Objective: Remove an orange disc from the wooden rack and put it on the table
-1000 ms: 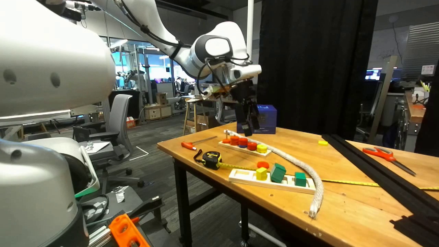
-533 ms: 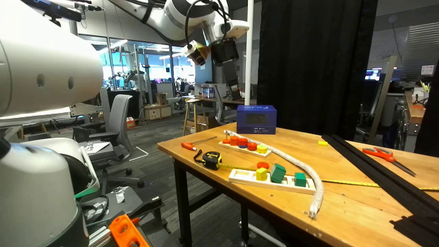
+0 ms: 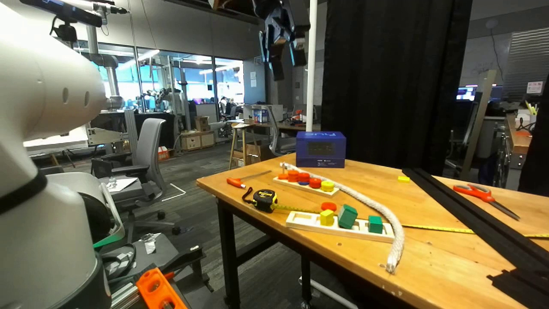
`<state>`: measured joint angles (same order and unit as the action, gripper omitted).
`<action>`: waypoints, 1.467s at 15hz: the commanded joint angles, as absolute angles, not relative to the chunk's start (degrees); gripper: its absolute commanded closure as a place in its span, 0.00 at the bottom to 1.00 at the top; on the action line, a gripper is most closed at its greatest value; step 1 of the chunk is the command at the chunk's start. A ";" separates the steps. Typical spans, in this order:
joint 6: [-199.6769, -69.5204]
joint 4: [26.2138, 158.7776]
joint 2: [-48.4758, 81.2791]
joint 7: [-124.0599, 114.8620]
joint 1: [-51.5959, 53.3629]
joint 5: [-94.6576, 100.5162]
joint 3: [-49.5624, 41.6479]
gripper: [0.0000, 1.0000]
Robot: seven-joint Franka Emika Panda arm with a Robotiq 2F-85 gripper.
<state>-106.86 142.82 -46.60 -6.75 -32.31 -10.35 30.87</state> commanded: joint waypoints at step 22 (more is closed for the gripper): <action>-107.13 148.85 -48.19 9.20 -4.06 0.95 -7.03 0.00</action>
